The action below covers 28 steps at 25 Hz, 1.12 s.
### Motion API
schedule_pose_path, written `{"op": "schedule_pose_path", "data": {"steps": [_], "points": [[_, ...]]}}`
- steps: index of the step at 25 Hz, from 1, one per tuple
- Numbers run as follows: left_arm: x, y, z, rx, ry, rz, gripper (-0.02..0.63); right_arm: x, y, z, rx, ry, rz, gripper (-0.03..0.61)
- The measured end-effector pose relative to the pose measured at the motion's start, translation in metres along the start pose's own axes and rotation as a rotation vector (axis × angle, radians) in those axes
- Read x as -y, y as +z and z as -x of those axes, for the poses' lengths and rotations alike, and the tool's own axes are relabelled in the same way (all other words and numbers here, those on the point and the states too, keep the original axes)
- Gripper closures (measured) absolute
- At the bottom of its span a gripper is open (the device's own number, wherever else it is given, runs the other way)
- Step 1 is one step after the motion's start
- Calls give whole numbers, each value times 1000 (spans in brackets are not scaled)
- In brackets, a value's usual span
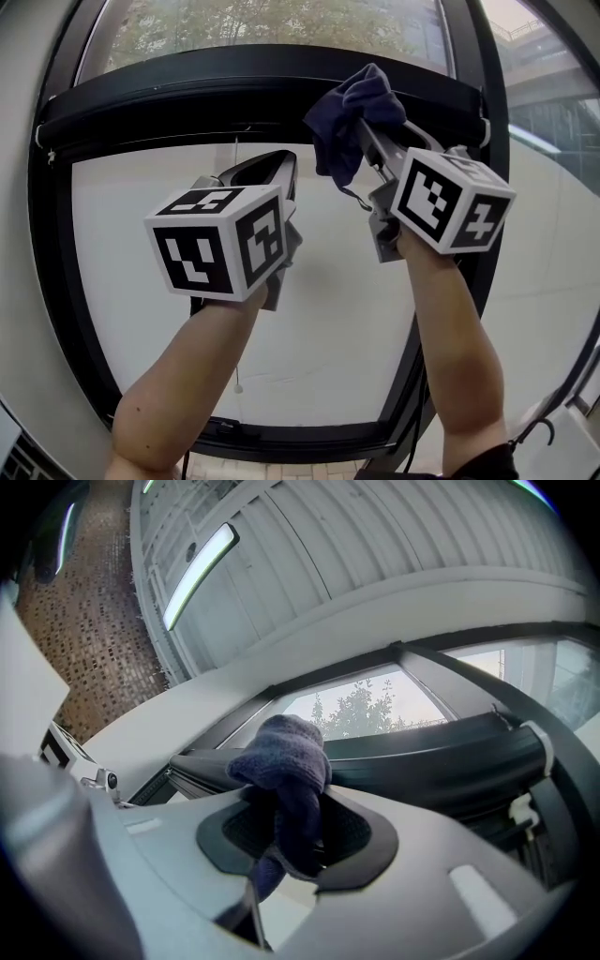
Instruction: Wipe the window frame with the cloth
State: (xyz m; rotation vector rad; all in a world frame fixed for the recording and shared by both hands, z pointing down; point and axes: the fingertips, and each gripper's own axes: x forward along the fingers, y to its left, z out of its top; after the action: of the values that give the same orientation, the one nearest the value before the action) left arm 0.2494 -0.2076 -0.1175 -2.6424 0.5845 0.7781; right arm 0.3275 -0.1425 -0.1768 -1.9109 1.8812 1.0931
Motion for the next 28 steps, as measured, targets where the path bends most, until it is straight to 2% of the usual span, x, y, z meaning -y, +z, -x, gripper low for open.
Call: {"op": "schedule_pose_path", "data": {"steps": [6,13,22,28], "points": [[23,-1,8,-6,-11,16,620,18,6,24,-3,-37,-9,457],[108,-17,-43,-6,-47,2,620,109,10,76,-10,-92,3,457],[151,-20,-65,0,-123,-20,620,152,15,103,-18,-193,64,457],[176,-24,-75,-7,-169,-46,620,179,14,119,-39,-227,54,457]]}}
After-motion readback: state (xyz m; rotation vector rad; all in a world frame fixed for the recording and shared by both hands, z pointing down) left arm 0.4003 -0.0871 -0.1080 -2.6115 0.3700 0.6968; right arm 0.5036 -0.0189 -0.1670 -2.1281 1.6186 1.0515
